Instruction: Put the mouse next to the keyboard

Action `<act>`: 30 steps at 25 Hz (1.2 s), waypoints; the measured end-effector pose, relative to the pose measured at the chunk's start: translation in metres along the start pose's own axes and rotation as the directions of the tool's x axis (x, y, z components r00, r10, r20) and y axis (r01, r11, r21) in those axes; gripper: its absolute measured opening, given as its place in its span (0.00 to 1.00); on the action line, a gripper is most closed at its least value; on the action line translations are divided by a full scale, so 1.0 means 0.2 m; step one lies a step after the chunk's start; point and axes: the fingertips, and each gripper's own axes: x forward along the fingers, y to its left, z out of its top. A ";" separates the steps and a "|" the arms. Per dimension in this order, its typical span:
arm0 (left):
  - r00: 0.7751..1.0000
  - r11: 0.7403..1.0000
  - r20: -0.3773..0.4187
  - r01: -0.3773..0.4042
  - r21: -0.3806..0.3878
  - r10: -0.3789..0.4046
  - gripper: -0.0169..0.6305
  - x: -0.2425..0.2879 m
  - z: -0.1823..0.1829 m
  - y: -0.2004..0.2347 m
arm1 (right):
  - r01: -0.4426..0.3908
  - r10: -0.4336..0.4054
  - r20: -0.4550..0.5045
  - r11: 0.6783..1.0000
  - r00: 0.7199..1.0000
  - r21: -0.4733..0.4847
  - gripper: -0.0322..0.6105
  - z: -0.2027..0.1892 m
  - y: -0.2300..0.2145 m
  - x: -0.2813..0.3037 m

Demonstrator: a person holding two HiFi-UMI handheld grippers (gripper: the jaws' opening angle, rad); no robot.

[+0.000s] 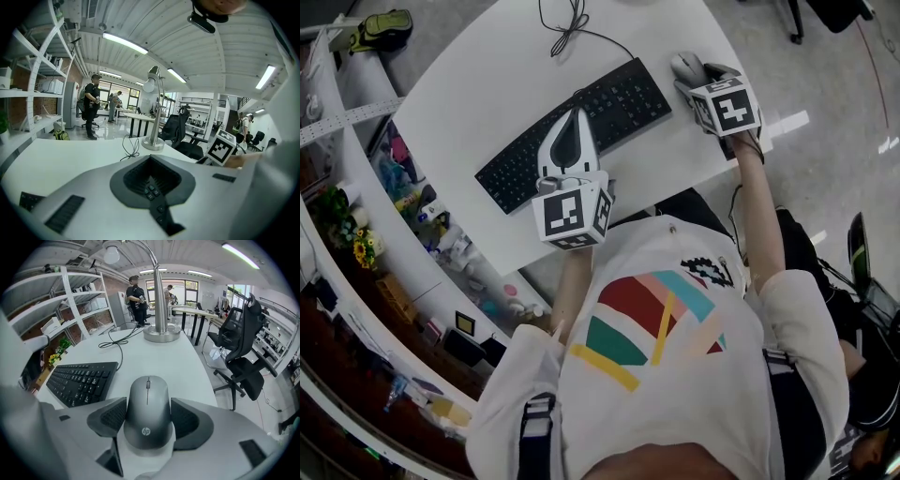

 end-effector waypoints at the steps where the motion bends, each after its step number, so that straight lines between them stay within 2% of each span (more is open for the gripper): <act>1: 1.000 1.000 0.003 0.000 0.000 0.000 0.09 -0.01 0.00 0.00 | 0.004 -0.004 0.003 1.000 1.000 -0.005 0.52 0.00 0.00 0.00; 8: 1.000 1.000 0.012 -0.023 -0.003 0.023 0.09 -0.07 -0.01 0.04 | 0.015 -0.013 0.038 0.998 0.999 -0.067 0.52 0.02 0.02 -0.01; 15: 0.999 0.999 0.040 -0.034 -0.008 0.035 0.09 -0.11 0.02 0.08 | 0.034 -0.025 0.147 0.998 0.989 -0.052 0.52 0.15 0.06 -0.12; 17: 0.998 0.999 0.051 -0.037 -0.009 0.037 0.09 -0.13 0.03 0.09 | 0.012 -0.003 0.203 0.999 0.979 -0.044 0.52 0.25 0.12 -0.19; 20: 0.996 0.999 0.071 -0.051 -0.013 0.052 0.09 -0.17 0.06 0.13 | -0.035 0.058 0.280 0.996 0.958 -0.084 0.52 0.41 0.26 -0.28; 23: 0.992 0.997 0.101 -0.078 -0.023 0.080 0.09 -0.23 0.10 0.18 | -0.139 0.173 0.310 0.982 0.935 -0.129 0.52 0.54 0.47 -0.39; 24: 0.989 0.996 0.114 -0.088 -0.028 0.091 0.09 -0.25 0.12 0.20 | -0.169 0.206 0.330 0.976 0.921 -0.137 0.48 0.58 0.54 -0.43; 27: 0.979 0.993 0.165 -0.116 -0.032 0.119 0.09 -0.32 0.19 0.26 | -0.186 0.243 0.430 0.967 0.870 -0.172 0.13 0.70 0.72 -0.55; 28: 0.975 0.992 0.185 -0.124 -0.027 0.127 0.09 -0.34 0.22 0.28 | -0.191 0.257 0.456 0.964 0.852 -0.186 0.08 0.74 0.78 -0.58; 30: 0.963 0.989 0.226 -0.144 -0.018 0.145 0.09 -0.39 0.28 0.31 | -0.246 0.324 0.481 0.944 0.815 -0.219 0.07 0.80 0.92 -0.62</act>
